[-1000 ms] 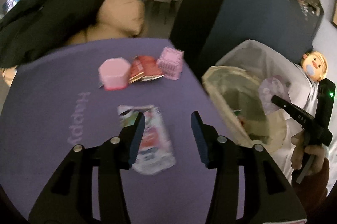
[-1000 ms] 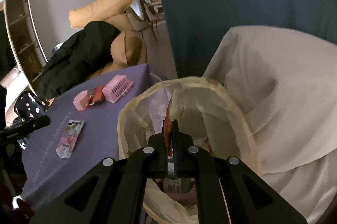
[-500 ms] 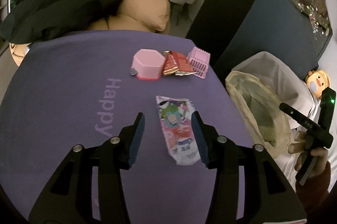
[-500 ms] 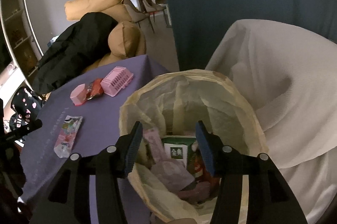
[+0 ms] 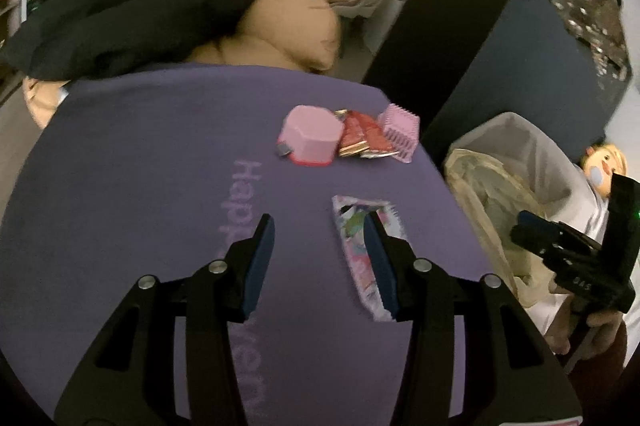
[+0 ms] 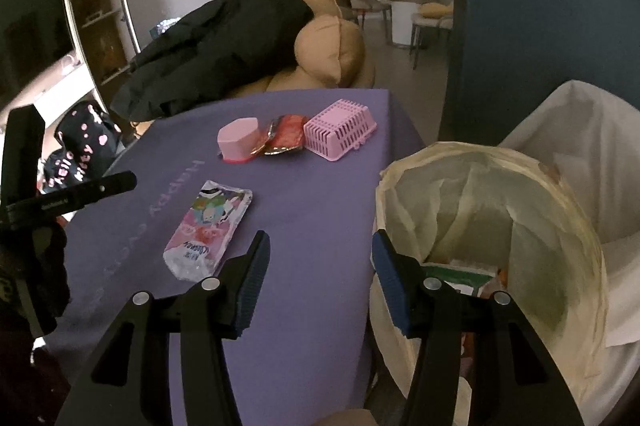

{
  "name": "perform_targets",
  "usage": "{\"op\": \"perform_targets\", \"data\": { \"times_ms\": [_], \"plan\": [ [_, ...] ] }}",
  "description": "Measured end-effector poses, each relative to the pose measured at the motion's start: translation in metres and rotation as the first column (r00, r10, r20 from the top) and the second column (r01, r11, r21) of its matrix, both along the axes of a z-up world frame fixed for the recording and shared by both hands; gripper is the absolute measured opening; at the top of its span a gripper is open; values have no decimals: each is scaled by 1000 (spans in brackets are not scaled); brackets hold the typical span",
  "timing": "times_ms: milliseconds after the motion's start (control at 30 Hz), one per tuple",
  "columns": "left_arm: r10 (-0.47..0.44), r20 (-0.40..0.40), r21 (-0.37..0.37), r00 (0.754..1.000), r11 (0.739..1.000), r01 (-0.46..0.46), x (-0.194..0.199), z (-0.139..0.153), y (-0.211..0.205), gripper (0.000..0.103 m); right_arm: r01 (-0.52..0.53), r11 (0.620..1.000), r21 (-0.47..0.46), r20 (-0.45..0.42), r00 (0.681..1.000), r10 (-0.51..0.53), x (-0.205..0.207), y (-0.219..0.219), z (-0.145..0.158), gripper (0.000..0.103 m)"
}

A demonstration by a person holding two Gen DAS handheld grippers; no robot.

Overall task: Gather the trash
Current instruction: 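Move the left tool to the red snack wrapper and close on it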

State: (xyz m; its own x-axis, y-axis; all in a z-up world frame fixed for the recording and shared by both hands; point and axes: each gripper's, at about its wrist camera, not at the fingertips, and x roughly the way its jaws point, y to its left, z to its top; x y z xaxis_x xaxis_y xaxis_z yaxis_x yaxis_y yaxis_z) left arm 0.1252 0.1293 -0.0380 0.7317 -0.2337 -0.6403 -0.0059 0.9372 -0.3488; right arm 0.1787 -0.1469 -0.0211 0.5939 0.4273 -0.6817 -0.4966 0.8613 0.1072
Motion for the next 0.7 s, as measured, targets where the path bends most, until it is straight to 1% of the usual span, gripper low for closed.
{"op": "perform_targets", "data": {
  "times_ms": [67, 100, 200, 267, 333, 400, 500, 567, 600, 633, 700],
  "plan": [
    [-47, 29, 18, 998, 999, 46, 11, 1, -7, 44, 16, 1000, 5, -4, 1000, -16, 2, -4, -1, 50],
    [-86, 51, 36, 995, 996, 85, 20, 3, -13, 44, 22, 1000, 8, -6, 1000, -22, 4, -6, -1, 50],
    [-187, 88, 64, 978, 981, 182, 44, 3, -27, 44, 49, 998, 39, -17, 999, -48, 7, -17, -1, 50],
    [-268, 82, 68, 960, 963, 263, 65, -2, -39, 44, 59, 996, 60, -26, 998, -57, 8, -22, -3, 50],
    [-297, 43, 78, 954, 953, 293, 82, -9, -48, 44, 68, 995, 72, -43, 997, -65, 12, -26, -7, 50],
    [-310, 0, 79, 951, 948, 309, 101, -17, -54, 44, 67, 995, 77, -64, 996, -62, 16, -27, -12, 50],
    [-272, -6, 86, 962, 959, 272, 124, -22, -53, 44, 61, 996, 64, -83, 995, -56, 23, -27, -21, 50],
    [-244, -11, 57, 970, 968, 245, 135, -23, -50, 44, 59, 997, 51, -81, 995, -55, 25, -25, -24, 50],
    [-237, -17, 22, 971, 971, 238, 143, -25, -48, 44, 58, 997, 47, -81, 995, -54, 27, -24, -25, 50],
    [-230, -23, 6, 973, 973, 230, 149, -26, -47, 44, 58, 997, 44, -83, 995, -54, 29, -23, -27, 50],
    [-208, -35, 14, 978, 978, 208, 158, -28, -49, 44, 56, 997, 49, -90, 995, -52, 31, -22, -29, 50]
  ]
}}
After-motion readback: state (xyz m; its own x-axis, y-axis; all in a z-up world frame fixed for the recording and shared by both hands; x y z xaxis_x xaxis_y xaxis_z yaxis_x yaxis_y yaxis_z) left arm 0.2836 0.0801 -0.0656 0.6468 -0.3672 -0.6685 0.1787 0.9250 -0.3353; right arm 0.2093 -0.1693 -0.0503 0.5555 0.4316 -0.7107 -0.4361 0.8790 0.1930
